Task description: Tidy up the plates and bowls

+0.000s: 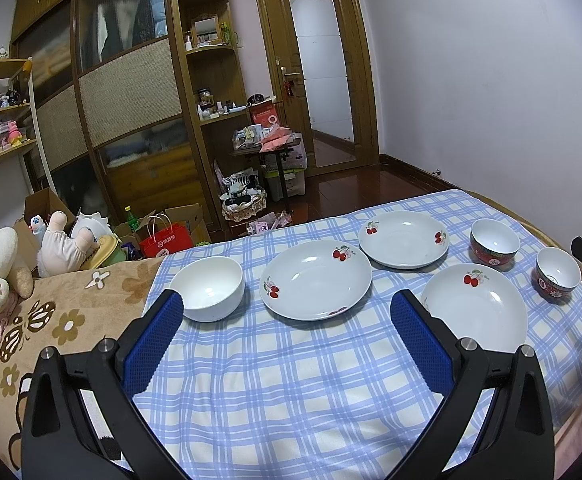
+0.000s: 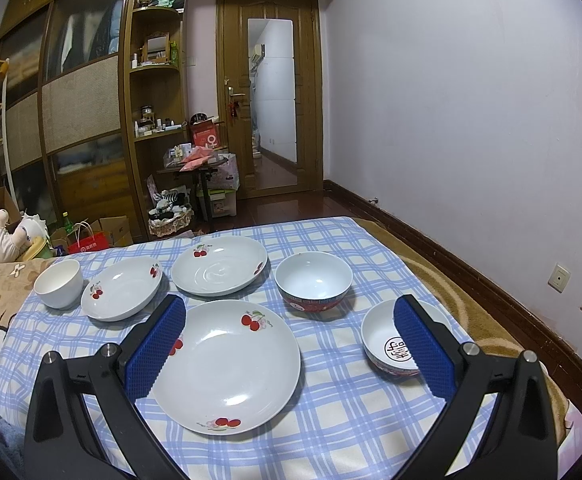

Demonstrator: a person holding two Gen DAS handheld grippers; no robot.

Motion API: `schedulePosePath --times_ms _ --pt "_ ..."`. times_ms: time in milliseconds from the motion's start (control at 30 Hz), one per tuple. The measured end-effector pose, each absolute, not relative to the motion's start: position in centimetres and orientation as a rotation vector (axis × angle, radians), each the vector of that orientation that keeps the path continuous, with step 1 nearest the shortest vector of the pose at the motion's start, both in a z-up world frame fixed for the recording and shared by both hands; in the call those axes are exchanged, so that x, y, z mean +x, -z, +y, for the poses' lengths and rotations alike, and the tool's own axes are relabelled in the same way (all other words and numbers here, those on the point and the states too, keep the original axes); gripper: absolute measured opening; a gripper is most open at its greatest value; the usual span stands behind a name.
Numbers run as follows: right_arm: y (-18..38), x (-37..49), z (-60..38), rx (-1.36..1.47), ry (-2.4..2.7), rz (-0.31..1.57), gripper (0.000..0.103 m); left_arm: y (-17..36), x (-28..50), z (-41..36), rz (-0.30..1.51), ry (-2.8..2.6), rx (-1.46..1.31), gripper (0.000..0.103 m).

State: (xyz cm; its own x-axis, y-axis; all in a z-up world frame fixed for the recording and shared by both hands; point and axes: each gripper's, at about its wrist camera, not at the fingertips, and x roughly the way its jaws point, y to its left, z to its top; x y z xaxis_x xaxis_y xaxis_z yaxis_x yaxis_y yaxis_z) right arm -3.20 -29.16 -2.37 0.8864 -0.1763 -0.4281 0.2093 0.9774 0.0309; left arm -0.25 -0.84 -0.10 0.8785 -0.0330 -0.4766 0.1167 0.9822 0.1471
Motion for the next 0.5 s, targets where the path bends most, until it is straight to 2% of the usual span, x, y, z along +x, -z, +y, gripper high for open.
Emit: schedulePosePath --times_ms 500 --pt "2.61 -3.1 -29.22 0.076 0.203 0.441 0.103 0.12 -0.24 -0.92 0.493 0.079 0.175 0.102"
